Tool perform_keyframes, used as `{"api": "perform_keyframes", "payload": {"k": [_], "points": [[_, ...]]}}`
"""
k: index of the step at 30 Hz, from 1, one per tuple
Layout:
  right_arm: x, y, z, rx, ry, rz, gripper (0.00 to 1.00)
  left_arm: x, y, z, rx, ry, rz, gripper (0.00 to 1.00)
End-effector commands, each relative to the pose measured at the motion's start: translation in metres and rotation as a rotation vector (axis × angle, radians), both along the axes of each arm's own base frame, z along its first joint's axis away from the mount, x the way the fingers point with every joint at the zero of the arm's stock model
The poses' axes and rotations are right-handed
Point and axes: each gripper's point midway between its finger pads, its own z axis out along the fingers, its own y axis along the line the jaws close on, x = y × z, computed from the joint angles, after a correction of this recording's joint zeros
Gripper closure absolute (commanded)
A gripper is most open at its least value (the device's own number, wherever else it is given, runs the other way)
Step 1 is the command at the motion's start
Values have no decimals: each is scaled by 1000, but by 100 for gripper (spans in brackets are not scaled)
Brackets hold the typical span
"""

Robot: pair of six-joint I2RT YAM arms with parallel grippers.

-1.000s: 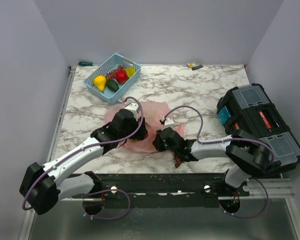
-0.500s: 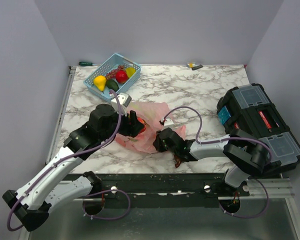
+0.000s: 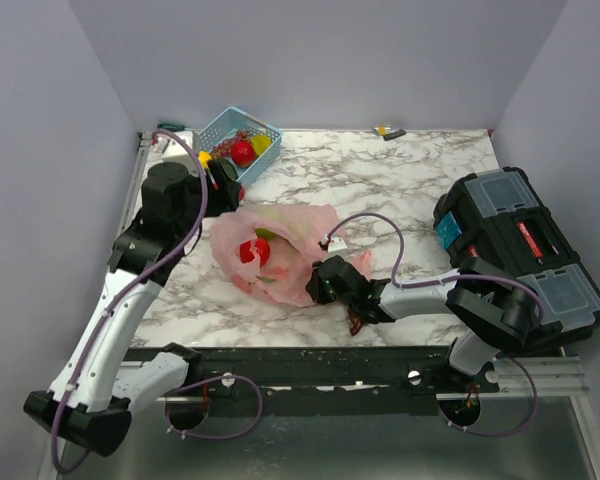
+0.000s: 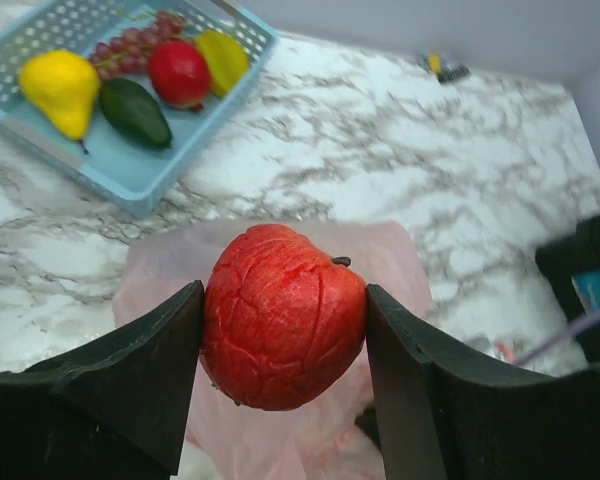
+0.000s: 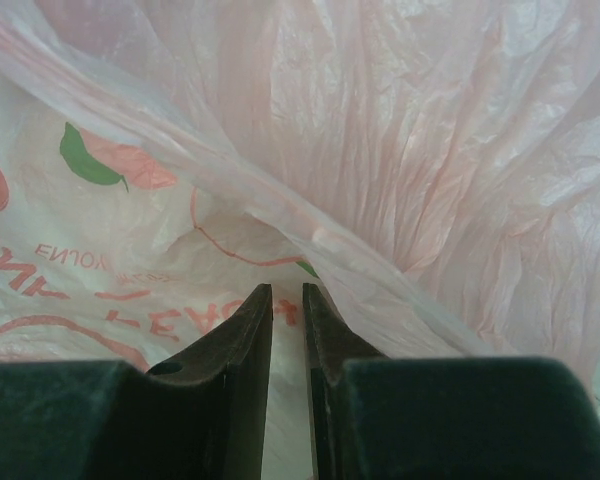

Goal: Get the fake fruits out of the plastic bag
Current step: Take out the fake fruit from the plastic bag, then place the fake fruit in the bin.

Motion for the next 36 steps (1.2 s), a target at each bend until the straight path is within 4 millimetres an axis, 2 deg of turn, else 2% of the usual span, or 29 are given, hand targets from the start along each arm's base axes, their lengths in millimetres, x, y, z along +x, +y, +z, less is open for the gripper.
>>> {"api": "perform_keyframes", "payload": {"k": [1, 2, 5, 7, 9, 13, 14, 17, 18, 20, 21, 23, 27, 30, 32, 33, 34, 35, 36], "points": [[1, 1, 0, 6, -18, 6, 79, 68, 30, 20, -221, -36, 176, 100], [2, 1, 2, 8, -21, 6, 79, 83, 35, 19, -256, -28, 203, 100], [1, 2, 7, 20, -25, 12, 79, 137, 53, -1, -298, 38, 267, 100], [0, 2, 11, 29, -30, 18, 79, 174, 59, -8, -267, 31, 274, 100], [-1, 3, 14, 41, -31, 22, 79, 205, 77, -25, -217, 51, 364, 100], [-2, 2, 18, 48, -39, 25, 79, 258, 90, -57, -188, 94, 377, 100], [-2, 2, 21, 51, -43, 27, 79, 268, 92, -70, -190, 126, 380, 100], [-2, 3, 26, 59, -48, 38, 79, 292, 92, -89, -206, 184, 356, 100], [-3, 4, 28, 60, -49, 42, 78, 298, 97, -99, -206, 208, 356, 97], [-3, 6, 32, 59, -52, 52, 78, 308, 108, -105, -201, 226, 357, 72], [-2, 6, 33, 54, -54, 55, 78, 310, 111, -110, -185, 246, 360, 54], [-3, 8, 36, 49, -53, 65, 78, 311, 118, -111, -158, 269, 374, 35], [-2, 7, 41, 48, -58, 69, 78, 297, 131, -95, -106, 263, 412, 13], [-1, 4, 43, 36, -63, 57, 78, 276, 128, -79, -124, 268, 413, 1], [0, 1, 44, 27, -67, 47, 77, 258, 123, -65, -156, 271, 401, 1], [0, 0, 45, 25, -68, 45, 77, 247, 120, -65, -173, 290, 396, 1], [0, 0, 45, 22, -66, 44, 77, 236, 112, -55, -201, 284, 366, 1], [0, -1, 45, 19, -64, 40, 77, 224, 104, -61, -230, 301, 336, 1], [-1, -2, 45, 15, -59, 39, 77, 209, 93, -53, -269, 292, 289, 2]]}}
